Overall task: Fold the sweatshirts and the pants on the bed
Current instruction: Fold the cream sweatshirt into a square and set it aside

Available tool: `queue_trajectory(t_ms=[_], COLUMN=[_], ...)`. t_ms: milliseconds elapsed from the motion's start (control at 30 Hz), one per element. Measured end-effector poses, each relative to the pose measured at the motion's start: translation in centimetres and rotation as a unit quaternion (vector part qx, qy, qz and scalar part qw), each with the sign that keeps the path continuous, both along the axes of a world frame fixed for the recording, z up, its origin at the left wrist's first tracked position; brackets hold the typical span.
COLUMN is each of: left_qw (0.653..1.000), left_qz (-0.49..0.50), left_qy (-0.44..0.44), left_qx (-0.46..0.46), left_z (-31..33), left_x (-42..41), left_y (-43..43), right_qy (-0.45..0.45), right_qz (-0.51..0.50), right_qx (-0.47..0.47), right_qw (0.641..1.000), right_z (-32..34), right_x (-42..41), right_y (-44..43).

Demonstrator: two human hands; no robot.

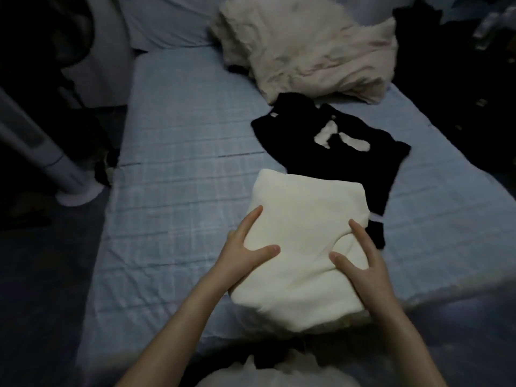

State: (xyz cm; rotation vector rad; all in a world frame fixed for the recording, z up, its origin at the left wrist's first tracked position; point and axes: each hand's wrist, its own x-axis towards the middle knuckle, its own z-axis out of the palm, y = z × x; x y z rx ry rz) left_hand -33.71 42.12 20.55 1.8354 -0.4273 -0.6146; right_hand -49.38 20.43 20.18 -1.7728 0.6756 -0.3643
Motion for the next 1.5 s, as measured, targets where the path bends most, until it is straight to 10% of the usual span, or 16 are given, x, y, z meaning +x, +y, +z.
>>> queue_trajectory(t_ms=[533, 1500], left_qw=[0.903, 0.956], left_qz=[0.428, 0.288], left_qy=[0.009, 0.044], left_qx=[0.01, 0.044], left_z=[1.4, -3.4], left_x=[-10.4, 0.5], left_y=[13.7, 45.9], right_qy=[-0.023, 0.024], right_qz=[0.389, 0.244], right_qx=[0.013, 0.02], right_qw=[0.921, 0.969], right_z=[0.8, -5.1], right_x=[10.9, 14.0], right_y=[10.0, 41.2])
